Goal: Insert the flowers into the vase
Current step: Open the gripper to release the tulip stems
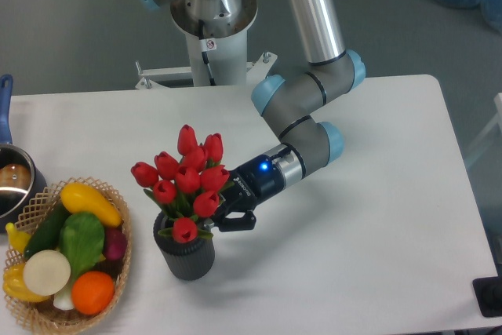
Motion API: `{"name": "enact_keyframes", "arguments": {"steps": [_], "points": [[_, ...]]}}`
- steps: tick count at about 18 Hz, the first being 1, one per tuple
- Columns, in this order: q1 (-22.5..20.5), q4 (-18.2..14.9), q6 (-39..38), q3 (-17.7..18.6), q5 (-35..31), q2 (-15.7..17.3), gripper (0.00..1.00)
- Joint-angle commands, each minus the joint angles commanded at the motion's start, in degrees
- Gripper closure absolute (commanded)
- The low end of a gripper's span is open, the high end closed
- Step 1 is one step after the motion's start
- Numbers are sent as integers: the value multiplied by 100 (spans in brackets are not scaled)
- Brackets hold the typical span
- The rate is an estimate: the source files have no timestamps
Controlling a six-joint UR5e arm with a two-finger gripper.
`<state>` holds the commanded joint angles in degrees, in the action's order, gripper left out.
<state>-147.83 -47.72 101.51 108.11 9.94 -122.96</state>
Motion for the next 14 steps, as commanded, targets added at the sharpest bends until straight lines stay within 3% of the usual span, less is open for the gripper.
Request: {"name": "enact_keyframes", "arguments": {"steps": [5,7,8,14], "points": [[0,0,0,0,-115,9,38],[0,0,0,0,-115,9,18],[0,0,0,0,-115,9,13],[0,0,0,9,-115,26,3]]}}
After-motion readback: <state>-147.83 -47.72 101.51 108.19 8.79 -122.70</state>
